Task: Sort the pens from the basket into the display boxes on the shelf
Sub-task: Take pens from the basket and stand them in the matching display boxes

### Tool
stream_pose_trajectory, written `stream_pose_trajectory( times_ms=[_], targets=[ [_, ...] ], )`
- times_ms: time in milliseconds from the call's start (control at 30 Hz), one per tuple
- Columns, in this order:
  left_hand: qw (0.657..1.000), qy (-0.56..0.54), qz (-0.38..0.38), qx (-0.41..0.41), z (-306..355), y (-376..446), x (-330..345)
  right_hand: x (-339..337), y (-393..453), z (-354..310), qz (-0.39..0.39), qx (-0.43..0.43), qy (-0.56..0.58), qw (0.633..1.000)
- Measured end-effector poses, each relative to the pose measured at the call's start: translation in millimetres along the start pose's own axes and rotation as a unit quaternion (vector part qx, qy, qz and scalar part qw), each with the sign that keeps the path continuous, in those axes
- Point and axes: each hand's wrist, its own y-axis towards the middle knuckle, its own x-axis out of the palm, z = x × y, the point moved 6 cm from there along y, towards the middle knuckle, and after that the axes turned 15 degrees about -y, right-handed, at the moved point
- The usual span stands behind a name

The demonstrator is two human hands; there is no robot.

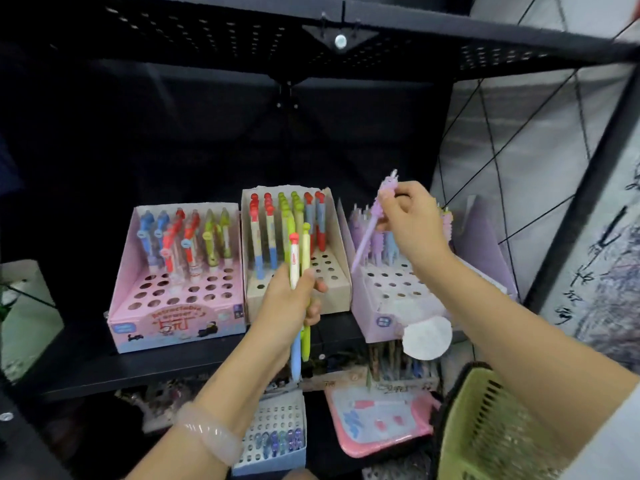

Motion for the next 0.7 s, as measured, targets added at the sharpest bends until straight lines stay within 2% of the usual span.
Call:
stream_pose_trajectory(
  times_ms=[67, 167, 367, 700],
  targets=[
    [1.000, 0.013, -0.013, 0.004, -4, 1, 11, -15, 5, 12, 0.034, -0.015, -0.051, 0.998],
    [1.000, 0.013, -0.026, 0.001, -9, 0, 20, -16, 7, 26, 0.036, -0.032, -0.086, 0.995],
    [0.999, 0.008, -0.032, -0.012, -13, -1, 18, 13, 7, 42, -0.075, -0.046, -0.170, 0.981],
    [1.000, 0.010, -0.022, -0.002, -18, 2, 11, 29, -2, 52, -0.165, -0.046, -0.285, 0.943]
  ],
)
